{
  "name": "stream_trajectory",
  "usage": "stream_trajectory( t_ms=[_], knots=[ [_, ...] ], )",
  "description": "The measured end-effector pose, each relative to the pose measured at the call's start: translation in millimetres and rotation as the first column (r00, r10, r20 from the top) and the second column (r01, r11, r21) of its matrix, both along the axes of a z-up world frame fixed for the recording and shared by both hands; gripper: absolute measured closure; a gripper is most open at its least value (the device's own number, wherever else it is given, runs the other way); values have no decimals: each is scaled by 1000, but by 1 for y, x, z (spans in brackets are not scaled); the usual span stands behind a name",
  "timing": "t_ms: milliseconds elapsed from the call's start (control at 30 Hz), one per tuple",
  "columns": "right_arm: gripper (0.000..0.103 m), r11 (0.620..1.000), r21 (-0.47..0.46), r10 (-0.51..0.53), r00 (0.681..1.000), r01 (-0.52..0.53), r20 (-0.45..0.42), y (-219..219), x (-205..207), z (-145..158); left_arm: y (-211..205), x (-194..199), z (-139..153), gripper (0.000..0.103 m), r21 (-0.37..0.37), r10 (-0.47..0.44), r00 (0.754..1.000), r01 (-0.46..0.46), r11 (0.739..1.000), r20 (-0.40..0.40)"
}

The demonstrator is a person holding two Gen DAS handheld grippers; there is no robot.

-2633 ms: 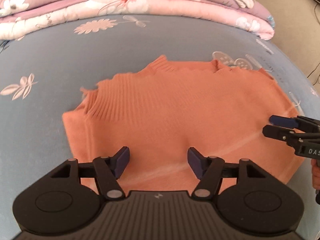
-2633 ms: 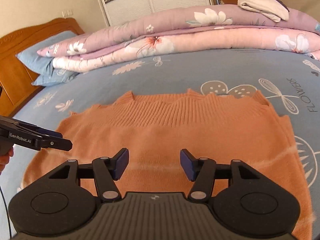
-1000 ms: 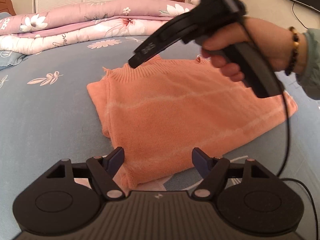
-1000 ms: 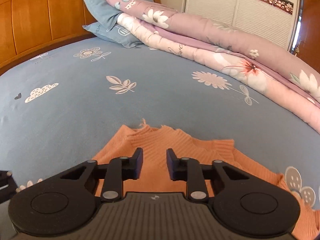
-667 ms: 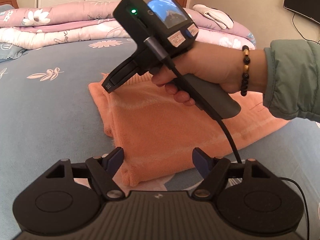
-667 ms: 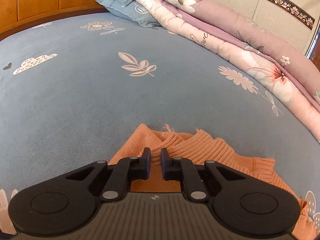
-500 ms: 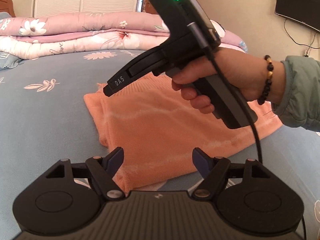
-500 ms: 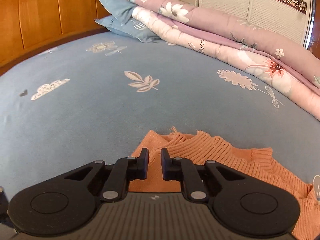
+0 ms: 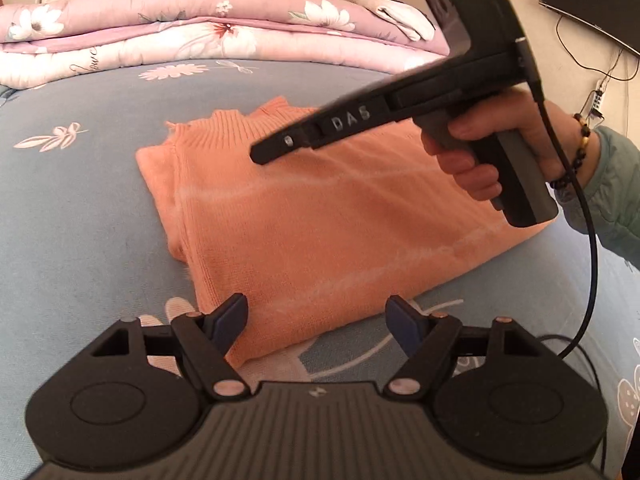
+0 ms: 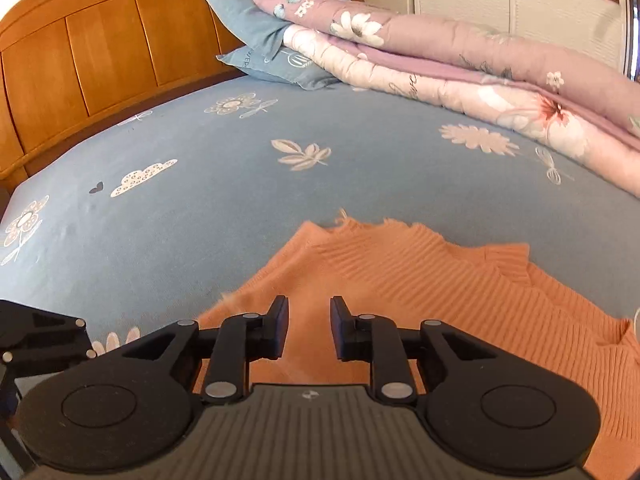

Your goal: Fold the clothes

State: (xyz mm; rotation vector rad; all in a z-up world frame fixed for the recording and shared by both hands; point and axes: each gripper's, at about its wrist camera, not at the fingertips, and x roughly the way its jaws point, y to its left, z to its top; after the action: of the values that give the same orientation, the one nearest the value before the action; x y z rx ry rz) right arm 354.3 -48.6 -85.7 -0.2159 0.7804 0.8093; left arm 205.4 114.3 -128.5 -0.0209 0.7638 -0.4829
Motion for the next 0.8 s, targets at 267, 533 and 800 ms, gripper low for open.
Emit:
stream_trajectory(
  t_ms=[267,533,800],
  knots=[
    [68,994,13,-105,994,105,-25,-31,-7,22,-10,37,51,27,-31,-35,999,34,999,-14],
    [66,913,-40,-401,874,406,-275,-94,-3,4,-36,121,18,30,-71,-58,974,44,997,-220],
    [52,782,8,-606,763,623,-227,-169,19,37,-62,157,64,27,-115,-143,984,131,985,-103]
  ],
)
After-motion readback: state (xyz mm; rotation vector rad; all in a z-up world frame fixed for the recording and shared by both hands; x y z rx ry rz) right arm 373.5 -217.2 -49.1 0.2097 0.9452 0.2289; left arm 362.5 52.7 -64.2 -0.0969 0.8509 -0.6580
